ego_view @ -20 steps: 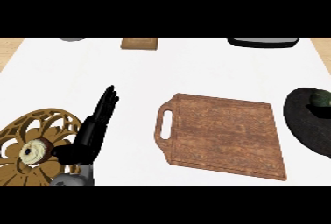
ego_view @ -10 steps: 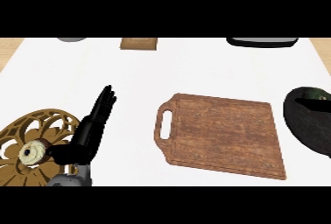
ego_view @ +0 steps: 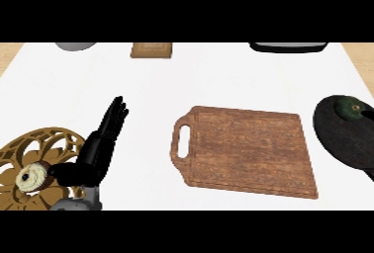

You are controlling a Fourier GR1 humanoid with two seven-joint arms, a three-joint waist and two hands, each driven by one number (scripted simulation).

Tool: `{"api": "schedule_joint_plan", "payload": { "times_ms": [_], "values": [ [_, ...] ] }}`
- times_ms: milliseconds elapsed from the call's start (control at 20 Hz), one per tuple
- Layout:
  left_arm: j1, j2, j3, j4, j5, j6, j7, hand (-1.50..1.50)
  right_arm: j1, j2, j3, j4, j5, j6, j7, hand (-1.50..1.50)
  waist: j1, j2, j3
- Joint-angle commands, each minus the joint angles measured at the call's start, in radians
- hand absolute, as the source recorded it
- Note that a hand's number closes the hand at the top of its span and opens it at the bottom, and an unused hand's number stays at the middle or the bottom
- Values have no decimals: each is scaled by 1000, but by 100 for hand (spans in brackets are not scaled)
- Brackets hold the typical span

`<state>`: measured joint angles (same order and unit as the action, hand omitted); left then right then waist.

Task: Pick the squash from the cutting board and place it in the pan

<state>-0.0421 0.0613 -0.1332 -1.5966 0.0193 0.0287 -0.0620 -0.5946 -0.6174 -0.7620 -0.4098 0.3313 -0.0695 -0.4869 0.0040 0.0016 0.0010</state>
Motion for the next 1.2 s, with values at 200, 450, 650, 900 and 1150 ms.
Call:
{"api": "schedule_joint_plan", "payload": {
  "times_ms": [200,450,650,900,1150],
  "values": [
    [70,-33,-51,-48,-43,30,-16,0,183,-73,-47,-31,-150,391,-100,-150,-10,-5,-1],
    [40,19,13,-66,5,-19,33,0,328,-70,-28,-166,-209,525,-122,-150,-13,-6,-2],
    [20,-27,-8,-2,-44,21,-14,0,452,-48,-11,-276,-245,532,-142,-150,-12,-4,-2],
    [5,-30,11,68,-39,-6,-62,0,547,44,26,-431,-287,484,-127,-150,-8,-2,-2],
    [67,-15,18,-18,-20,-31,-62,0,585,65,46,-452,-294,469,-150,-150,-3,-2,-1]
  ]
}}
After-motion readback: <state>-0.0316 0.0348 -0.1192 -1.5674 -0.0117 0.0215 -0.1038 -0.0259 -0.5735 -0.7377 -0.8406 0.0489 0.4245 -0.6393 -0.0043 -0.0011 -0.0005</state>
